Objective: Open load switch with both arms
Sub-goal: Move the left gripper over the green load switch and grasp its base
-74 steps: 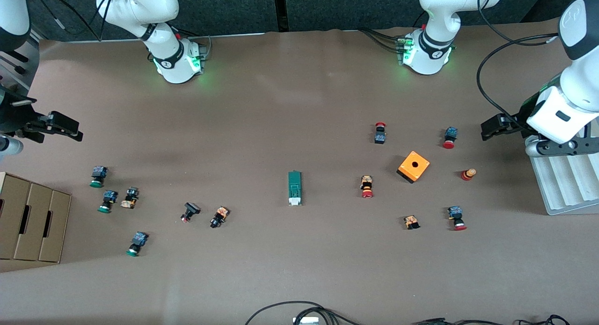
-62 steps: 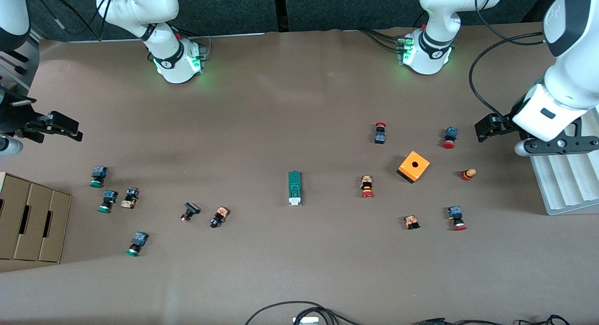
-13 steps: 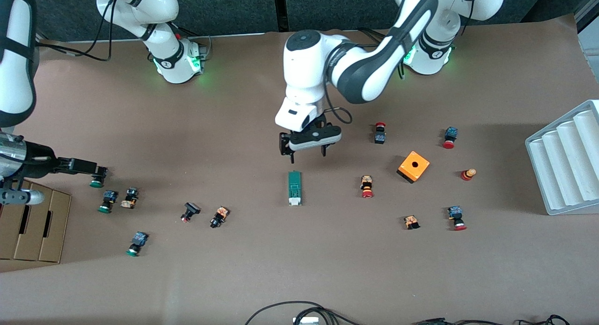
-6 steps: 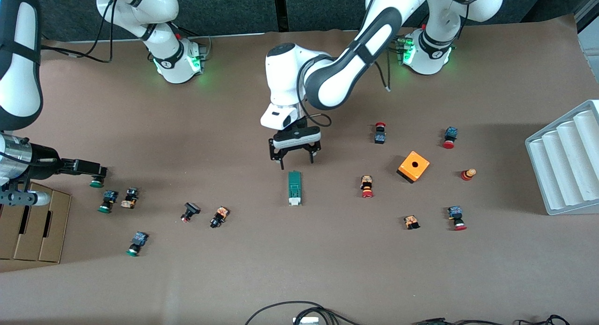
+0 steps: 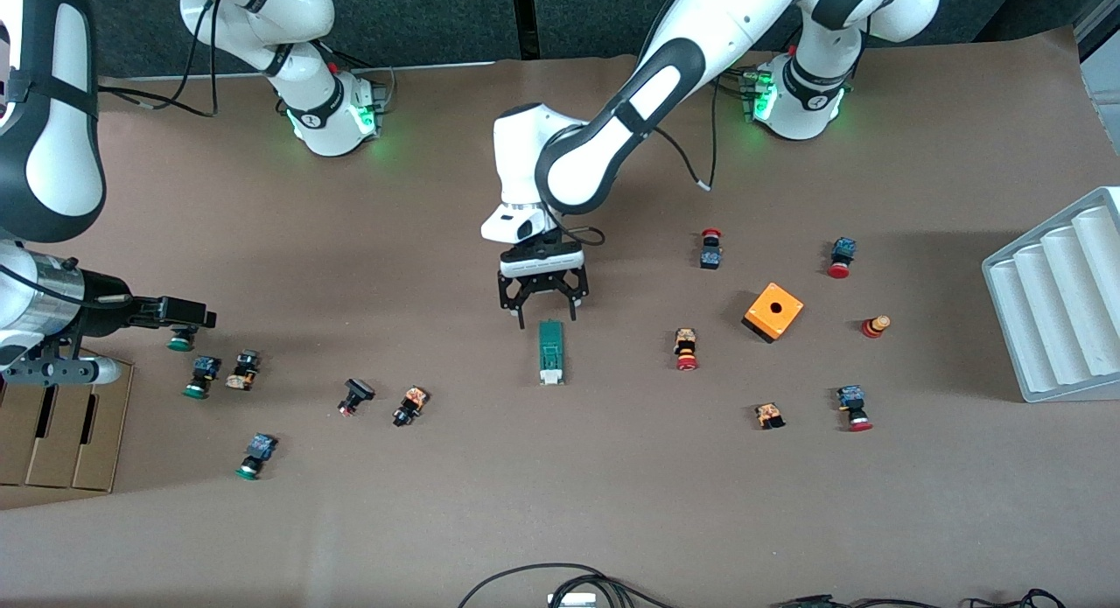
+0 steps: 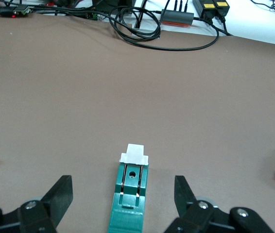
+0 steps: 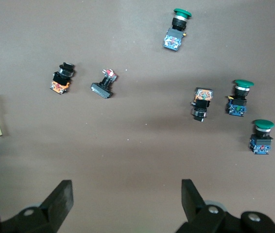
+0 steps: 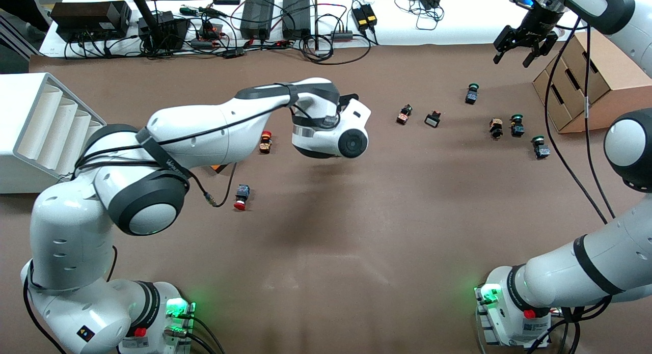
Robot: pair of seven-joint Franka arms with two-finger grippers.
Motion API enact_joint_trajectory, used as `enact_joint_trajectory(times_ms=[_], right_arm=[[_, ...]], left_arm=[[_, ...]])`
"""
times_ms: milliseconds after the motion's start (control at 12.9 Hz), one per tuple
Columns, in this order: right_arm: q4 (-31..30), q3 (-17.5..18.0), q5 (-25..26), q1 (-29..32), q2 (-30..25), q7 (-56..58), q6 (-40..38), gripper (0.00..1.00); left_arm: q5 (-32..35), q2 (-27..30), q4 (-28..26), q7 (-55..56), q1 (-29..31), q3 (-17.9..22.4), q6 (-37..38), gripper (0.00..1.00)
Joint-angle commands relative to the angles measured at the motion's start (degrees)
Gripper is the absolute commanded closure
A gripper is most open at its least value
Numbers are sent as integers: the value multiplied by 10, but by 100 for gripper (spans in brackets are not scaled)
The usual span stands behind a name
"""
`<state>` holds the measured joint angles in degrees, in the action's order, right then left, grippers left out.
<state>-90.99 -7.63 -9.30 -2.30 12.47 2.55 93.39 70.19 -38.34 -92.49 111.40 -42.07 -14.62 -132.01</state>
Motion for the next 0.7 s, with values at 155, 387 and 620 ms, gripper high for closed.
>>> enact_joint_trajectory(times_ms=[155, 387, 620], right_arm=[[13, 0, 11, -15, 14, -3, 1, 1], [13, 2, 2, -28, 17, -1, 13, 1], [13, 13, -16, -56, 32, -2, 41, 1]], left_arm=[[134, -46, 8, 116, -12, 6, -8, 8], [188, -68, 7, 148, -12, 6, -7, 10], [258, -82, 6, 239, -14, 7, -3, 10]])
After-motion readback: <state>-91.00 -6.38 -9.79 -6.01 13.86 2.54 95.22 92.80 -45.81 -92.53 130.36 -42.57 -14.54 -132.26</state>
